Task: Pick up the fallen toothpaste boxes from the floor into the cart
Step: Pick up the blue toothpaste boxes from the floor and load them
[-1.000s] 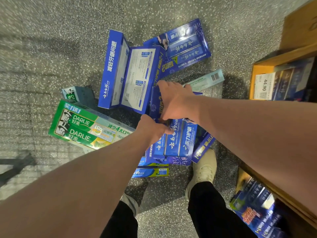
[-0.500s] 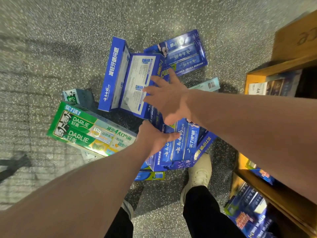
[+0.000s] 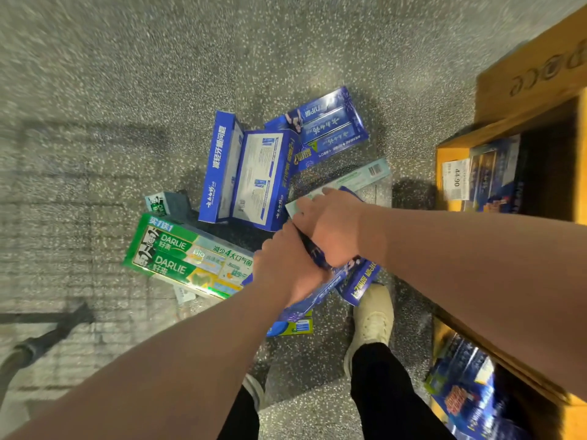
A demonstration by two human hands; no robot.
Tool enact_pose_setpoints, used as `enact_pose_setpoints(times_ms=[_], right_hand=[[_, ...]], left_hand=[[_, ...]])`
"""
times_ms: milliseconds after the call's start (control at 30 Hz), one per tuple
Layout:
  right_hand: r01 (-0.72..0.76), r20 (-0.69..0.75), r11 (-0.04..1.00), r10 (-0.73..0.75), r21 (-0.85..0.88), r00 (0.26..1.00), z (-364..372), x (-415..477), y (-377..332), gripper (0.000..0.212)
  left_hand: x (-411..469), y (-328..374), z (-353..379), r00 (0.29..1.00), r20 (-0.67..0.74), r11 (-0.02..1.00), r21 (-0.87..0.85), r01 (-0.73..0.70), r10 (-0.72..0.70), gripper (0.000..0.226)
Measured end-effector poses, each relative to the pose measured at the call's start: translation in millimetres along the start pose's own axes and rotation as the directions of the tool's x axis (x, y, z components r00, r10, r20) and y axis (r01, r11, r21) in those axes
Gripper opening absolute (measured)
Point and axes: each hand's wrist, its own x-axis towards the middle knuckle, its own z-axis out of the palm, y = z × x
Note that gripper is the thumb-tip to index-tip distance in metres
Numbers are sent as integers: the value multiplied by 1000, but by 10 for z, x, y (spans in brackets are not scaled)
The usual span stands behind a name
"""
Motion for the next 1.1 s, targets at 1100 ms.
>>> enact_pose_setpoints(times_ms=[1100], right_hand=[[29,-677,946,-252,-322,692,-5177,-5493,-2421,44]], left_hand=[[-6668,1114,-4479,724,-658,899,421,125,207,56]])
